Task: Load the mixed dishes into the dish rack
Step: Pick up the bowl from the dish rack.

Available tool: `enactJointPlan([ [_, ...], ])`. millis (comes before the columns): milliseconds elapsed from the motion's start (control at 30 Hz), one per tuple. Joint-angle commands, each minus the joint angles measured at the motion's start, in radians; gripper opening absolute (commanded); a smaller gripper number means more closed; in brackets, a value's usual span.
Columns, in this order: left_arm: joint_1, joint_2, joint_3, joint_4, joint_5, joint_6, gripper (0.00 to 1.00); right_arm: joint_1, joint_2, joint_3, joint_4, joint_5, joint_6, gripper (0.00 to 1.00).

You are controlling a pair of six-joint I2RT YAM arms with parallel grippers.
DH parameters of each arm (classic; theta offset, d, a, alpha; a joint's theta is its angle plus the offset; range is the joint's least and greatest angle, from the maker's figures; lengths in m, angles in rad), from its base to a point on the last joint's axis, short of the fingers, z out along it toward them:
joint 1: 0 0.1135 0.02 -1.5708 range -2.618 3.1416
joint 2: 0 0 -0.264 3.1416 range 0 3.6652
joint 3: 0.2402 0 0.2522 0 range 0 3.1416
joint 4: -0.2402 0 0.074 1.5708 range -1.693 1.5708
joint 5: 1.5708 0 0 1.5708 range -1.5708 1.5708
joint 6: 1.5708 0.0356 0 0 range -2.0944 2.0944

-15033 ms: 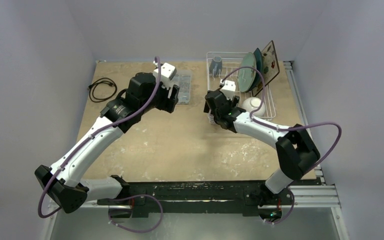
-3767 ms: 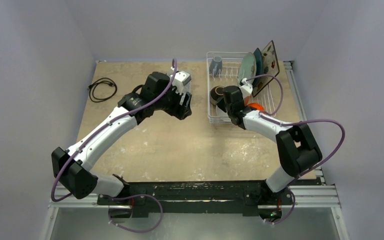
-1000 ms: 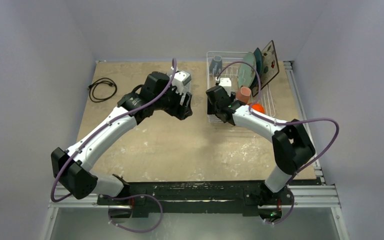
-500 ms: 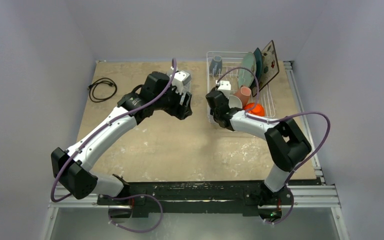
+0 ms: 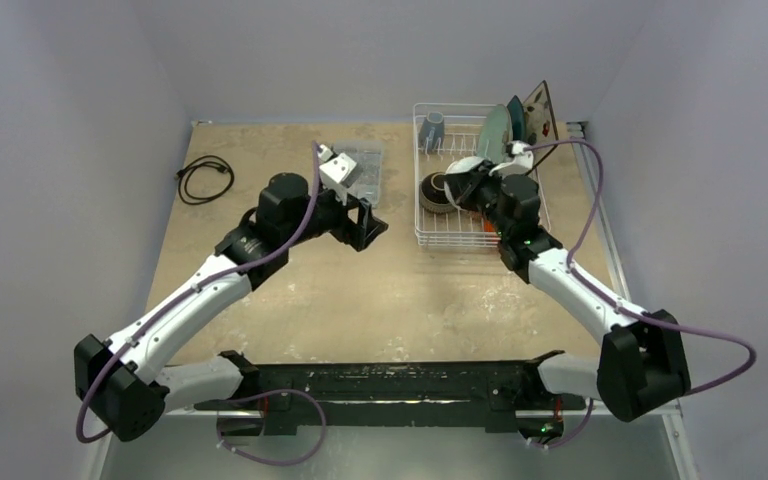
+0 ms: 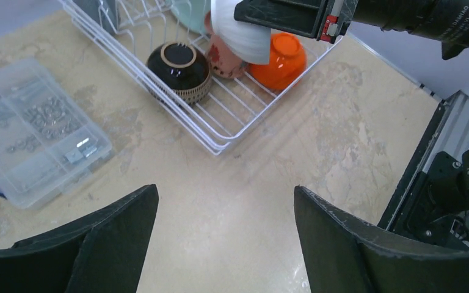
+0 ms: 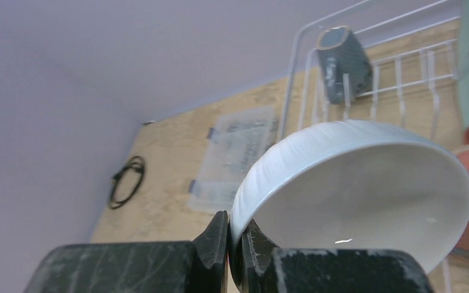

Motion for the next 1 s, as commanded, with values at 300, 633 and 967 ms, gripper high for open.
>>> enactJointPlan([
  [300,-0.110,-0.117,-0.229,0.693,0.053,0.239,0.89,-0.060,-0.087,-0.063,0.772,-0.869,0.557,0.00],
  [633,0.029,-0.406,-0.191,0.284,0.164,-0.387,0.87,-0.057,-0.062,0.074,0.773,-1.170,0.469,0.00],
  [967,0.198,-0.211,0.241,-0.397,0.369,-0.695,0.76,0.309,-0.041,0.452,-0.588,-0.560,-0.734,0.00],
])
